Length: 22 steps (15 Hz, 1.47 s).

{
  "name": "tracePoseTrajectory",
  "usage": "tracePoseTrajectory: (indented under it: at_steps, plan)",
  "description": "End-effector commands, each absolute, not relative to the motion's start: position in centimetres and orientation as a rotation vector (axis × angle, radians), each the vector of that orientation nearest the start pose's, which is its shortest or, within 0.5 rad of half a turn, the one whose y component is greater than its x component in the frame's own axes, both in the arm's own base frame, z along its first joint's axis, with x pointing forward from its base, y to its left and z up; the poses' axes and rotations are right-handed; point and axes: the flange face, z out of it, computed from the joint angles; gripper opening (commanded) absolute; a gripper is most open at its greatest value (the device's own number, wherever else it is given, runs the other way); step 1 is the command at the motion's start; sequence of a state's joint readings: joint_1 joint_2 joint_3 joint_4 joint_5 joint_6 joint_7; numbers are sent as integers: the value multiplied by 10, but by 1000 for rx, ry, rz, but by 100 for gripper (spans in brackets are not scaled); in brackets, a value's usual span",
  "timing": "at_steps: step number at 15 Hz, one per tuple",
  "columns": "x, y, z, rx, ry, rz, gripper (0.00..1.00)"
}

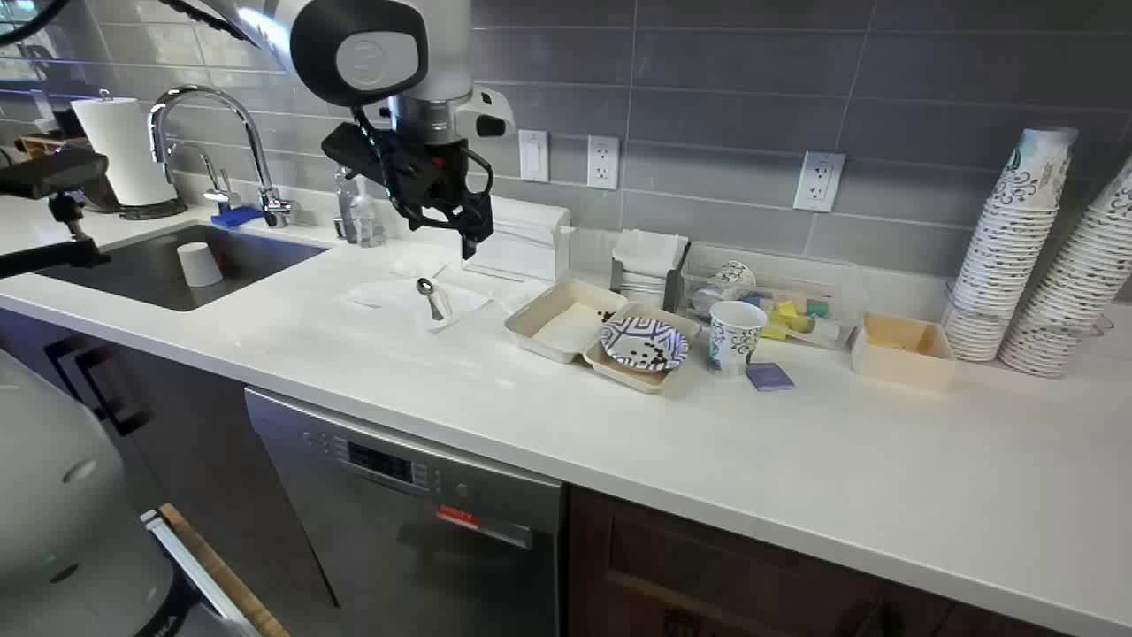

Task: Pick up this phone get some of the objects from the disposable plate and put them in the bowl

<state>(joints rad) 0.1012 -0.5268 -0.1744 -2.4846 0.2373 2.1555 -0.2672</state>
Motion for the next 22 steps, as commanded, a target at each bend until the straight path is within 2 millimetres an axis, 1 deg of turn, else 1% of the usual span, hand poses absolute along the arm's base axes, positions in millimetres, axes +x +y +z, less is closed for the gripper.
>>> tracePoseTrajectory:
  at_steps: [1, 20, 21, 22]
  plan:
    - [407, -25, 490, -2856, -137, -331, 100]
    - [407, -25, 490, -2856, -137, -331, 100]
    - [411, -17, 490, -2878, -203, -342, 100]
    - [414, -1, 491, -2870, -310, -348, 100]
